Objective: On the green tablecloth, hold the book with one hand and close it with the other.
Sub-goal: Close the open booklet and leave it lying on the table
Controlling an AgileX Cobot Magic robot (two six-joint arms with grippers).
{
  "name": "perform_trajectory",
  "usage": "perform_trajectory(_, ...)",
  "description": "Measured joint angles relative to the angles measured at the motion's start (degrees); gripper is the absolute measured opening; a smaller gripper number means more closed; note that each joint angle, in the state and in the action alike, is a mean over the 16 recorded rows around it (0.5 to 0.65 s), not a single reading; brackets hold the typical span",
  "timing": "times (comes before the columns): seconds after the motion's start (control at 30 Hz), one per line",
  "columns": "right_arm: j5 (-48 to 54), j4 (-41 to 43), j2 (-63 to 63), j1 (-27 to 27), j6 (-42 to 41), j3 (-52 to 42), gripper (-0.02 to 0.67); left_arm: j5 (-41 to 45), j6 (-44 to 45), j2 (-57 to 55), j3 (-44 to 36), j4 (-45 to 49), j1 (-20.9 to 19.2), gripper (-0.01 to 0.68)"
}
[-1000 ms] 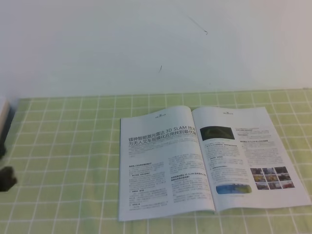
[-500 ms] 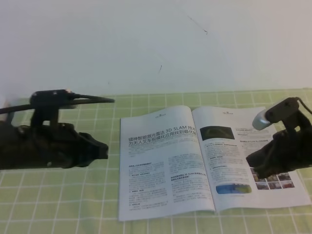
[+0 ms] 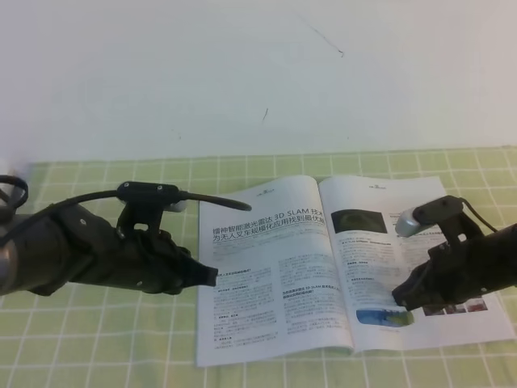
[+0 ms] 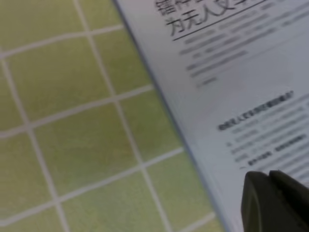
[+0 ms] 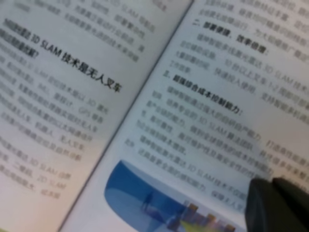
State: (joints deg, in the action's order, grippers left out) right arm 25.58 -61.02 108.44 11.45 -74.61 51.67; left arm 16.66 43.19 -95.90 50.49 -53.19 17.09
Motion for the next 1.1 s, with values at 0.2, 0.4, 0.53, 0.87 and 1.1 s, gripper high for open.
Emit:
perform_trajectory(0.2, 0.6, -0.2, 1.0, 0.0, 1.0, 0.2, -0.004, -3.1, -0.8, -3.3, 0.2, 1.2, 0.0, -0.003)
perform_trajectory(0.4, 0.7, -0.3, 1.1, 0.0, 1.6, 0.3, -0.004, -4.9, -1.0, -5.9, 0.5, 1.4, 0.0, -0.003)
perform_trajectory(0.53, 0.7, -0.3, 1.1, 0.0, 1.7, 0.3, -0.004, -5.6, -1.1, -7.5, 0.7, 1.3, 0.0, -0.003)
perform_trajectory(0.87, 0.7, -0.3, 1.1, 0.0, 2.1, 0.3, -0.004, -6.4, -1.1, -9.9, 1.8, 1.3, 1.5, -0.003)
perform_trajectory(1.1, 0.9, -0.3, 1.1, 0.0, 2.5, 0.3, -0.004, -6.0, -3.2, -10.5, 3.9, 4.6, 3.7, -0.003)
